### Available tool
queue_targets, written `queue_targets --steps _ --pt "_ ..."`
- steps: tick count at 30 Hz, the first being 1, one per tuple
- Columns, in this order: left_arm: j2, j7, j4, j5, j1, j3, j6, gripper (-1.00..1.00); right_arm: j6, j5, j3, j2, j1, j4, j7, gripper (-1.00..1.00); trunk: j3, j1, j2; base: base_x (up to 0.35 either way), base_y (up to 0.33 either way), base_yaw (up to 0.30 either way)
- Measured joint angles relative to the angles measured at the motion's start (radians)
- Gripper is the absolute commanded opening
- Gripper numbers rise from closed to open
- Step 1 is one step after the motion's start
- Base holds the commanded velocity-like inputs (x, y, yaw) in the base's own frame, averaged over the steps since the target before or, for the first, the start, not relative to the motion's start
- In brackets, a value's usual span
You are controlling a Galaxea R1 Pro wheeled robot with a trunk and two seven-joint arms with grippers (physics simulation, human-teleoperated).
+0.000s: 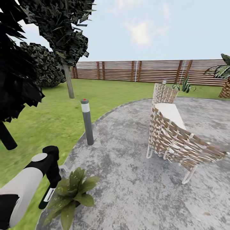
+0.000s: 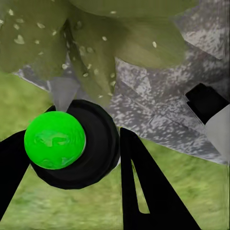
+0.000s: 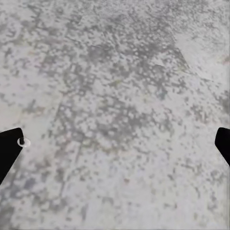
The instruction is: Pick up the pesticide atomizer in the garden and spray insectifuge to fully cover both potted plants in the garden.
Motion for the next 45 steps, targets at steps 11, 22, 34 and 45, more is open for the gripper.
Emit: queue_targets --steps 11,22,34,45 --pt "0.006 0.0 0.0 0.0 -0.001 0.001 0.0 -1.0 0.0 0.0 0.0 0.0 0.0 0.0 0.0 1.0 0.0 0.0 0.0 -0.24 -0.202 0.277" --pt "0.014 0.0 0.004 0.001 0.01 0.006 0.0 -1.0 0.001 0.0 0.0 0.0 0.0 0.0 0.0 1.0 0.0 0.0 0.0 -0.084 -0.055 0.271" --pt "0.009 0.114 0.019 0.072 0.074 0.078 0.002 -1.0 0.002 0.001 0.0 -0.001 0.0 0.003 0.002 1.0 0.0 0.0 0.0 0.0 0.0 0.024" --pt "-0.026 0.205 0.019 0.075 0.157 0.155 0.0 -1.0 0.002 0.0 0.0 0.0 0.0 0.0 0.002 1.0 0.0 0.0 0.0 0.0 0.0 0.066"
